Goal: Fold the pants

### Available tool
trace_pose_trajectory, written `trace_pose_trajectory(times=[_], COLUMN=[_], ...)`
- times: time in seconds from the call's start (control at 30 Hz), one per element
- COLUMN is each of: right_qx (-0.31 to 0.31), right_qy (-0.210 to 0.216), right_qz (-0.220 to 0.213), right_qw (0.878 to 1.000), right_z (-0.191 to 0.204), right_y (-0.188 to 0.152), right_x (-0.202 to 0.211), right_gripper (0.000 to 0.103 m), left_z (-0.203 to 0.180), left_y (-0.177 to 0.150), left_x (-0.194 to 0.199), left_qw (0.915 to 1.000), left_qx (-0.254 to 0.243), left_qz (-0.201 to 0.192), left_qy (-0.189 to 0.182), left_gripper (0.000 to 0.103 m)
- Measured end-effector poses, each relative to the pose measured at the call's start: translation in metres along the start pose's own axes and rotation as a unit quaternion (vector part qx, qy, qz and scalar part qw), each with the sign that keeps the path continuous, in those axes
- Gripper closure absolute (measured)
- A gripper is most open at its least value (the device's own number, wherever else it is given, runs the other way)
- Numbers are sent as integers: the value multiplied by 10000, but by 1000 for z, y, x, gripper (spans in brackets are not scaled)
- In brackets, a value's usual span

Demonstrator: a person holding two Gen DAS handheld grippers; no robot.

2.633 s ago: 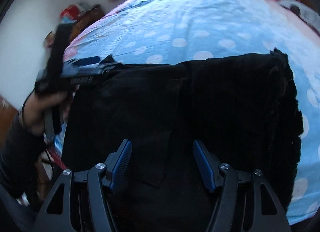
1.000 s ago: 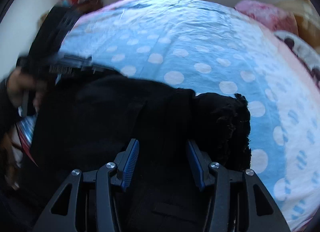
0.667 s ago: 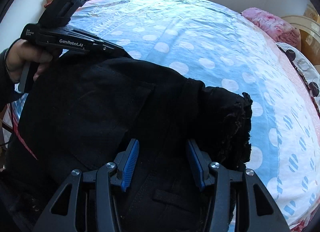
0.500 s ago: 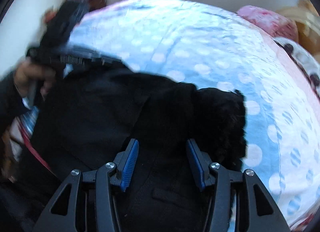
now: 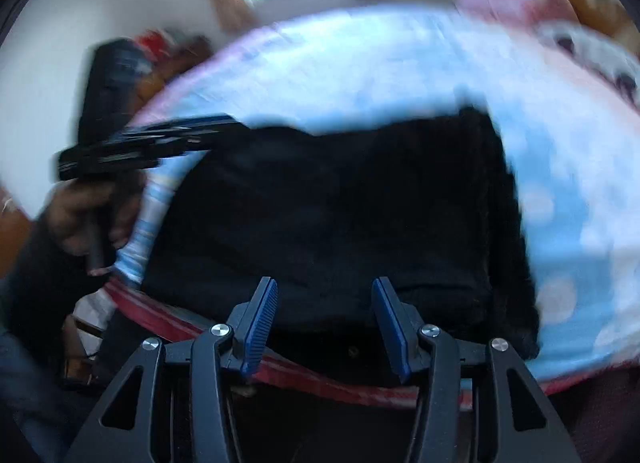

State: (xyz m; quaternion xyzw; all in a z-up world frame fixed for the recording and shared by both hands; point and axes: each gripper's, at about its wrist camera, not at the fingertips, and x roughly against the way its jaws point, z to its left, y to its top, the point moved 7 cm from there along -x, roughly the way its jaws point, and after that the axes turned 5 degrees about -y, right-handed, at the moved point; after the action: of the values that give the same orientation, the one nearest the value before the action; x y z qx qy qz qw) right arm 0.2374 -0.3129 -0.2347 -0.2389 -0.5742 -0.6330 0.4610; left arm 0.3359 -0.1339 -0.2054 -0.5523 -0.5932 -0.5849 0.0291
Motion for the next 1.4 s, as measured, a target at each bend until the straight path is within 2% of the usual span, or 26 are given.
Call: trace_pose_trajectory(times=[0.2,0.3,0.37,0.43,0.5,0.53,0.7,0.77,0.8,0.83,0.87,0.97,1.07,1.23,1.4], right_qx=[-52,-20,-97,-350,-645,-689,-395,-304,-263,-240,-222,-128,-321,-451,-677], right_qy=[124,75,-275,-572,-649,-673,-880,-913,-848,-841,-835,-925,-985,-942,-621], right_qz=[-69,-697,-1065,-975,-750,-665,-457,-423,-425,-473,-529,-567,-273,-218,-98], right_qw=[9999,9975,9939,9930,9930,9931,9943,9945,9951,9950,9948,9940,9942,9943,9957], right_z=[-7,-8,-18,-38,-57,-61,-61,-63,-60,-49,-48,-49,-65,-73,-81], right_y=[4,24,41,53,54,53,42,38,35,25,26,23,12,12,13], right_x=[12,44,57,50,35,30,24,24,24,28,32,44,29,20,19], right_gripper=[51,51,51,51,53,59,63,71,78,92,96,96,96,96,95], left_z=[-8,-15,-15,-14,-14,-14,-10,-11,-11,-11,-12,-13,-8,-9,-5], left_y=[0,-10,-15,-21,-26,-29,-36,-36,-36,-35,-35,-36,-40,-42,-44], left_x=[25,38,41,44,44,44,42,39,38,38,39,37,26,18,13], left_qw=[9990,9986,9980,9976,9975,9975,9975,9976,9976,9976,9975,9973,9977,9978,9977], left_qx=[220,118,48,101,144,167,238,201,184,177,163,93,90,-18,25], left_qz=[-385,-509,-553,-601,-607,-611,-589,-560,-555,-549,-566,-561,-426,-306,-259], left_qy=[-53,79,294,321,322,300,297,342,361,388,392,469,512,596,631], left_gripper=[19,19,19,19,19,19,19,19,19,19,19,7,6,1,0])
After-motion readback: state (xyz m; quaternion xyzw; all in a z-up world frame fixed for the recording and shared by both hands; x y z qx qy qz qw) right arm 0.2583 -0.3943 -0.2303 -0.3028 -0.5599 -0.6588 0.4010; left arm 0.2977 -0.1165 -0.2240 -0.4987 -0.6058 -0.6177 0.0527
